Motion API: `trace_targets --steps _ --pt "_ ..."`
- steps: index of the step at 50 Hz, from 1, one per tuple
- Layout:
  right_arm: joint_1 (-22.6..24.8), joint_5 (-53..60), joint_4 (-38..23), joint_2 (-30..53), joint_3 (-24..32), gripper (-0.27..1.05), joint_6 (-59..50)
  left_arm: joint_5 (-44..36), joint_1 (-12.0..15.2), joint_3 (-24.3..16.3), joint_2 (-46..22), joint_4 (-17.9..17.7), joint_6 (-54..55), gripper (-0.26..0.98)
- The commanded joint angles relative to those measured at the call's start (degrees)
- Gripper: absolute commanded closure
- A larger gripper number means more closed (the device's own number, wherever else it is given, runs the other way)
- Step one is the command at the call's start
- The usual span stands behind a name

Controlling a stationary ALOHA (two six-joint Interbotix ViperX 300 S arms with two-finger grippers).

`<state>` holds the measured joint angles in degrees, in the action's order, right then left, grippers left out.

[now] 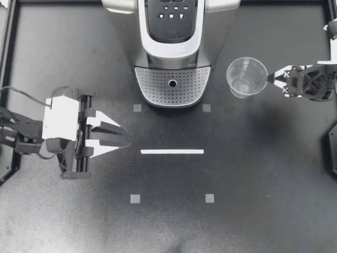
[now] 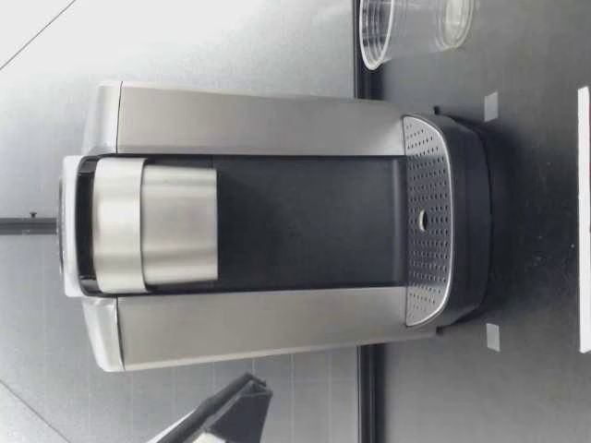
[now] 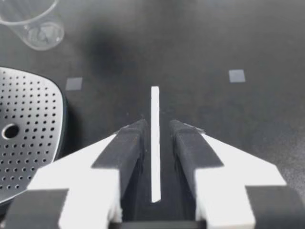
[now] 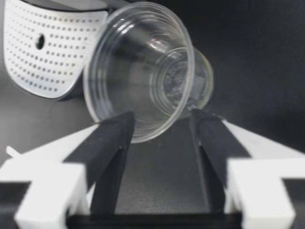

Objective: Place the coffee capsule inside the capsule container, then place the cup onto the center of the cup tray, then push the 'Hot Water' and 'Travel Mug' buttons.

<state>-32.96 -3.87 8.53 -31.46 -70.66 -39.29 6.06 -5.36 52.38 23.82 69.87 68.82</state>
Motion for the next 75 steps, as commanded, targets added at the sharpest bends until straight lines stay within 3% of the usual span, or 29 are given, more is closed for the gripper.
trace_targets --steps 1,22,39,56,75 --pt "-0.4 1.1 0.0 1.3 1.7 0.23 0.1 -0.3 0.1 -0.5 0.4 -0.1 0.1 0.47" --pt "-0.4 1.2 -1.3 7.4 3.9 0.25 0.5 -0.3 0.1 -0.4 0.4 -0.1 0.1 0.47" --pt "-0.4 0.9 -2.4 8.5 4.3 0.52 0.6 -0.3 0.0 -0.2 0.4 -0.1 0.1 0.47" --pt "-0.3 0.5 -2.0 5.0 4.3 0.7 -0.1 -0.3 0.1 0.0 0.4 -0.1 0.1 0.47" --pt "8.1 4.1 0.0 5.1 8.2 0.7 -8.5 -0.3 0.1 0.5 0.6 -0.1 0.1 0.47"
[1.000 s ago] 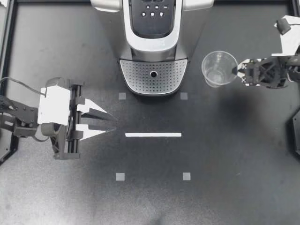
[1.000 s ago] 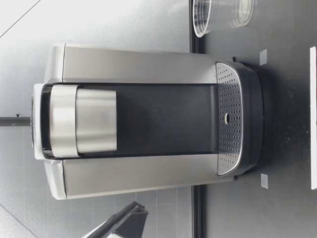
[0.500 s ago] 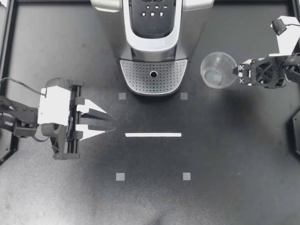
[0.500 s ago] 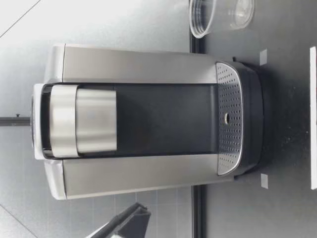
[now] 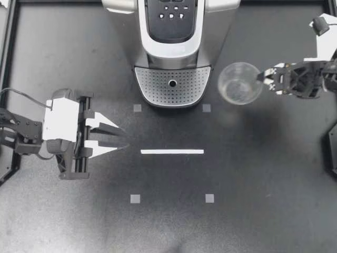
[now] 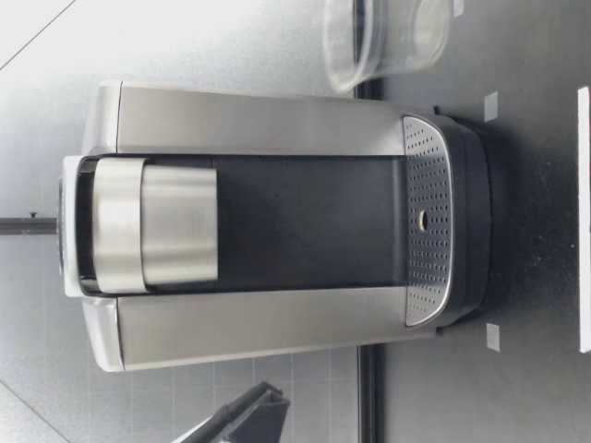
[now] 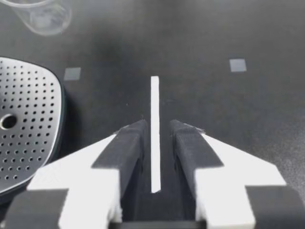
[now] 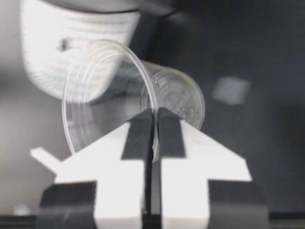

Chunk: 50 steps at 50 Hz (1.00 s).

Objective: Place the coffee capsule inside the capsule container, then place the cup onto the center of the cup tray, then push the 'Hot Water' and 'Travel Mug' buttons.

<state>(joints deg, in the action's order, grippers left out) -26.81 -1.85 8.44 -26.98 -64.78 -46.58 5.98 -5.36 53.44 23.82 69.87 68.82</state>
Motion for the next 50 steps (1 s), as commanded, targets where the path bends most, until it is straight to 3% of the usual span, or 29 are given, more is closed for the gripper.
trace_targets --steps 1,15,34,50 --pt "2.4 2.8 0.1 1.0 2.5 0.7 -1.7 -0.2 0.1 -0.5 0.6 -0.1 0.1 0.47" --pt "5.7 11.8 -0.2 8.9 6.9 0.7 -6.0 -0.7 0.1 0.1 1.2 -0.2 0.1 0.47" --pt "5.8 12.5 -1.5 18.9 15.3 0.7 -5.8 -1.1 0.1 0.7 1.6 -0.3 0.1 0.47" --pt "5.8 12.6 -1.5 22.4 17.5 0.7 -5.9 -1.1 0.1 1.2 1.7 -0.3 0.1 0.47"
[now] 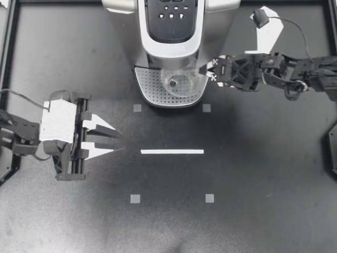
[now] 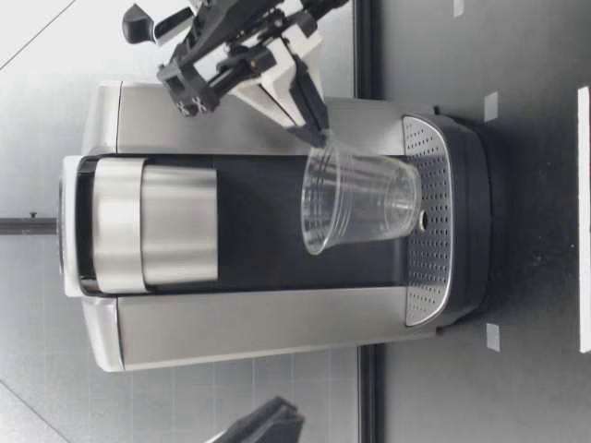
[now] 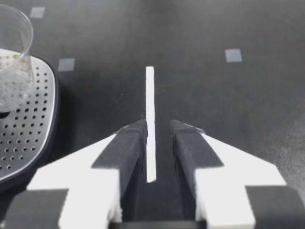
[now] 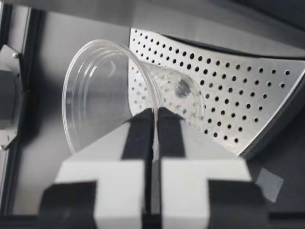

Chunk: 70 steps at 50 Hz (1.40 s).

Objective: Place the coffee capsule inside the capsule container, then place the cup onto the center of the cup tray, then push the 'Hot Water' and 'Travel Mug' buttons.

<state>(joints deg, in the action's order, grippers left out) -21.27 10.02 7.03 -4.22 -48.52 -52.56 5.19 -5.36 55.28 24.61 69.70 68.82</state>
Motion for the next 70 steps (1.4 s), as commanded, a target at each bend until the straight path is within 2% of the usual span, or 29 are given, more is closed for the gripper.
trace_targets --steps 1,50,56,70 --pt "0.3 0.7 -0.1 -0.2 1.2 0.7 0.0 -0.3 0.1 -0.5 0.9 -0.1 0.1 0.47" --pt "-0.3 -0.6 -0.1 3.9 5.4 0.69 0.0 -0.3 0.1 0.0 1.1 -0.1 0.1 0.47" --pt "-0.2 -0.7 -0.2 4.0 5.4 0.63 0.1 -0.3 0.1 0.0 1.1 -0.1 0.1 0.47" --pt "-0.2 -1.1 -0.2 3.6 5.4 0.33 0.1 -0.3 0.1 0.0 1.1 -0.1 0.1 0.47"
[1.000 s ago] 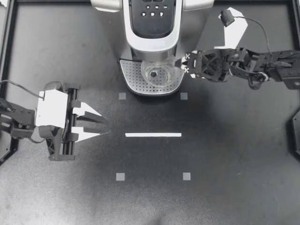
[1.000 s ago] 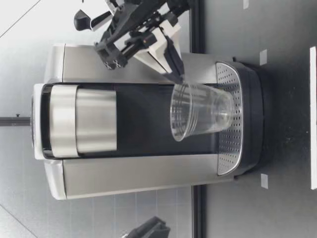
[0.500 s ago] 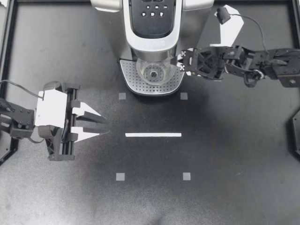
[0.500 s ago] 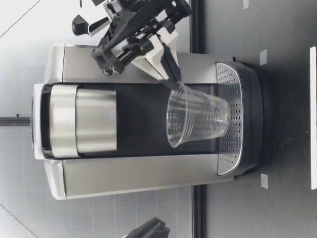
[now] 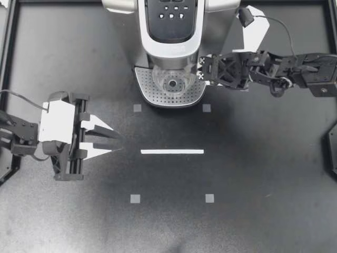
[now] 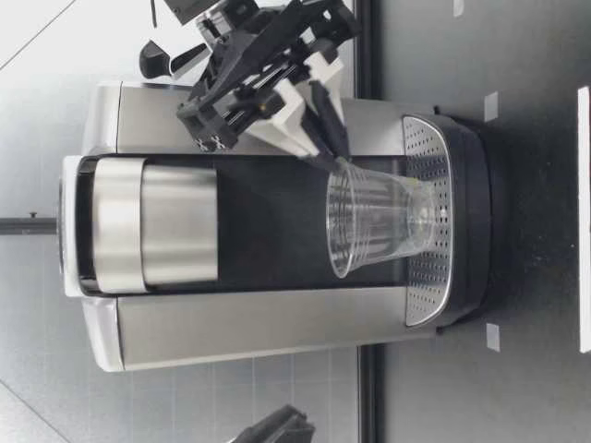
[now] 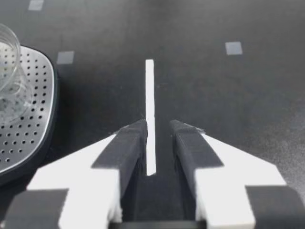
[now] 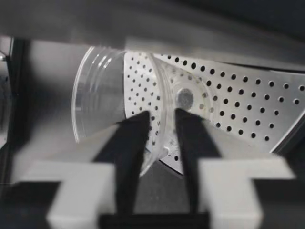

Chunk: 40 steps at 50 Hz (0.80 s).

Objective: Place the coffee capsule inside the capsule container, then place the cup onto the center of the cup tray, then push the 'Hot Water' and 'Travel Mug' buttons.

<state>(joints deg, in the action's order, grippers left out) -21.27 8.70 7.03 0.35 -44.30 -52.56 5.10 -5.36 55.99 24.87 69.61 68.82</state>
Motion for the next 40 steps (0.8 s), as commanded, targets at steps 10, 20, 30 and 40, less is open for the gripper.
trace_targets --steps 10,20,30,40 --pt "-0.2 0.1 -0.4 -2.5 0.9 0.31 0.4 -0.2 0.1 -0.7 0.9 -0.1 0.1 0.47" --pt "-0.2 -2.5 -2.7 -9.1 -2.7 0.31 0.4 0.1 0.1 -0.7 0.9 -0.3 0.1 0.47" --pt "0.8 -10.6 -10.7 -15.4 -6.6 0.31 1.0 1.3 0.1 -0.7 0.9 -2.3 0.3 0.47" --pt "6.1 -12.9 -23.2 -19.2 -8.9 0.31 2.7 2.5 0.1 -0.7 0.9 -5.5 0.3 0.47"
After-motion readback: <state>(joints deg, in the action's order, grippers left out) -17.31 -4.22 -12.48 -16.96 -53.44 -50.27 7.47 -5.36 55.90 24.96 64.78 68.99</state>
